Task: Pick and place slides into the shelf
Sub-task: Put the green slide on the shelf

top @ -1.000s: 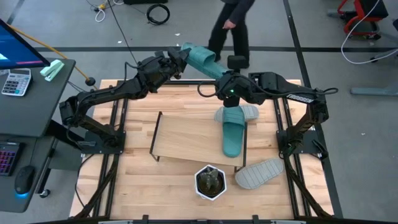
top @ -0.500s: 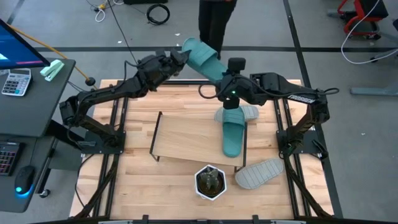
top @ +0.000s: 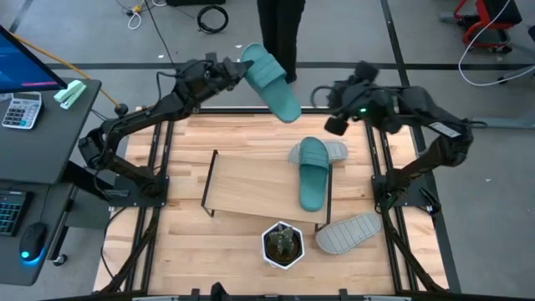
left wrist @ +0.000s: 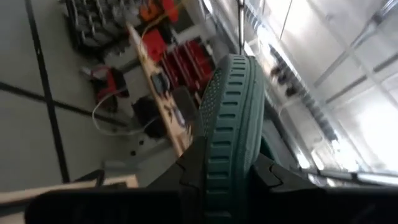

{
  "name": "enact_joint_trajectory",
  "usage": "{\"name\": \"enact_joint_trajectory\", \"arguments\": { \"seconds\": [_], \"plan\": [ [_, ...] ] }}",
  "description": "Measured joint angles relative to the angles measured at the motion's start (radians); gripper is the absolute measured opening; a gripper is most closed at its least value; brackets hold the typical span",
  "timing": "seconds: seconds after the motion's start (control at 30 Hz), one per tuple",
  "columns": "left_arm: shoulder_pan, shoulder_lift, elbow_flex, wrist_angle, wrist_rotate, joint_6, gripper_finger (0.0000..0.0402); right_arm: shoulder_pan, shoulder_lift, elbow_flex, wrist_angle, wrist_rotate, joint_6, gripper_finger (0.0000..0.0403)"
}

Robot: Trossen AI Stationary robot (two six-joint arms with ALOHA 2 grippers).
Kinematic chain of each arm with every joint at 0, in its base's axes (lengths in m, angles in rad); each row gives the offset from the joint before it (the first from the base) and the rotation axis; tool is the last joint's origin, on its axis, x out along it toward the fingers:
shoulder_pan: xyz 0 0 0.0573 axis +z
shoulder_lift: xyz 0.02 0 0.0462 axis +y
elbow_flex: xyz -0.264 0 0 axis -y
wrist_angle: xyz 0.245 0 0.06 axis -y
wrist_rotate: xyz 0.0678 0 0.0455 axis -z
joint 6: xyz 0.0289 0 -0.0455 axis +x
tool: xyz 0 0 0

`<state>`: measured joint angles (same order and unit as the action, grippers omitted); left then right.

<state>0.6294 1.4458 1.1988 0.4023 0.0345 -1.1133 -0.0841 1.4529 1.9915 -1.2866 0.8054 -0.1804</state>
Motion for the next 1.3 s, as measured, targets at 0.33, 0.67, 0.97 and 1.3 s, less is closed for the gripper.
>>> {"name": "enact_joint_trajectory", "arguments": {
  "seconds": [0.33,0.67,0.97,1.3],
  "plan": [
    [0.029,-0.002,0.001,0.006,0.309,0.035,0.0061,0.0,-0.097,-0.002,-0.184,-0.027,0.318,0.0204],
    [-0.01,0.003,0.001,-0.03,0.327,0.071,0.0061,0.001,-0.078,-0.002,-0.228,-0.066,0.374,0.0202],
    [-0.012,0.046,0.001,-0.054,0.369,0.022,0.0061,0.001,-0.05,-0.003,-0.237,-0.067,0.378,0.0201],
    [-0.012,0.062,0.002,-0.072,0.398,0.025,0.006,0.001,-0.051,-0.003,-0.247,-0.093,0.425,0.0199]
  ]
}}
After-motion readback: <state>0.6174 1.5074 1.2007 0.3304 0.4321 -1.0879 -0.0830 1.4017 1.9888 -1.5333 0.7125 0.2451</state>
